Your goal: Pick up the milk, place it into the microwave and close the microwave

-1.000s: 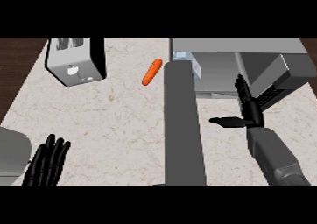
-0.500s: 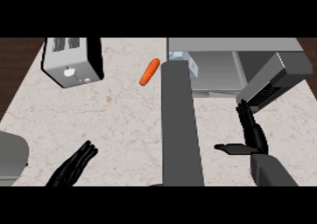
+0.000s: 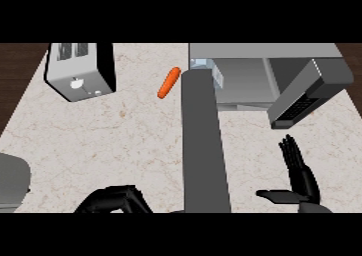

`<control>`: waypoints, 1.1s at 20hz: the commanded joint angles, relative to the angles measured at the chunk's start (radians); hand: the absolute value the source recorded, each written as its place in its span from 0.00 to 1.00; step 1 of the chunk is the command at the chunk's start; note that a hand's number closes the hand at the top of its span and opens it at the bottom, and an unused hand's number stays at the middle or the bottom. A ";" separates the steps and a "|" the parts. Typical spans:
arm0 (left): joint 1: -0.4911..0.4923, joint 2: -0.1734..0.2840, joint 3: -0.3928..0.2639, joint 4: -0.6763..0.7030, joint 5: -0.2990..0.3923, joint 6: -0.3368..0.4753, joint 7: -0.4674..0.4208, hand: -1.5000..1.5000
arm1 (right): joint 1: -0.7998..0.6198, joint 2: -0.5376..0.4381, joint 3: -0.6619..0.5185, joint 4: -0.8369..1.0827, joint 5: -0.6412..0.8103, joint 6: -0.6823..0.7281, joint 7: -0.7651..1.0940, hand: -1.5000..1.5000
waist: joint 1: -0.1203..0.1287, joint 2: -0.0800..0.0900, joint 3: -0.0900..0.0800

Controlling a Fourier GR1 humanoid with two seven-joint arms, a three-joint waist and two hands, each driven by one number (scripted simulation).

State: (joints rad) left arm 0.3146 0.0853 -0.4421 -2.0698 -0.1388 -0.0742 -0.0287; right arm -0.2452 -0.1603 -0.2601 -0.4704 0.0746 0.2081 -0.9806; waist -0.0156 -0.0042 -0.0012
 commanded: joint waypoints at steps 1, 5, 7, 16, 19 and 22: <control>-0.086 -0.029 -0.026 0.053 -0.017 -0.006 0.059 1.00 | 0.106 -0.017 0.008 -0.096 -0.038 0.125 -0.086 0.00 | 0.001 0.002 0.001; -0.188 -0.032 -0.024 0.137 -0.011 -0.055 0.076 1.00 | 0.220 -0.037 0.045 -0.181 -0.044 0.154 -0.078 0.00 | -0.004 0.002 0.000; -0.231 -0.029 -0.042 0.191 -0.014 -0.090 0.095 1.00 | 0.251 -0.004 0.059 -0.277 -0.065 0.123 -0.022 0.00 | -0.012 0.002 -0.001; -0.411 -0.084 -0.197 0.467 -0.075 -0.036 0.090 1.00 | 0.413 -0.090 0.072 -0.463 -0.156 0.210 -0.012 0.00 | -0.007 0.004 0.000; -0.503 -0.085 -0.243 0.561 -0.096 0.013 0.037 1.00 | 0.455 -0.072 0.107 -0.572 -0.170 0.199 0.008 0.00 | -0.014 0.004 0.000; -0.589 -0.085 -0.338 0.653 -0.044 0.121 0.064 1.00 | 0.482 -0.079 0.131 -0.605 -0.192 0.230 -0.007 0.00 | -0.024 0.006 0.000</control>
State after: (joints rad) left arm -0.1870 -0.0003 -0.6869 -1.5520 -0.1752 -0.0507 0.0342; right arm 0.1993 -0.2339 -0.1539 -1.0126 -0.0941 0.3161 -0.9162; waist -0.0316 -0.0022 -0.0012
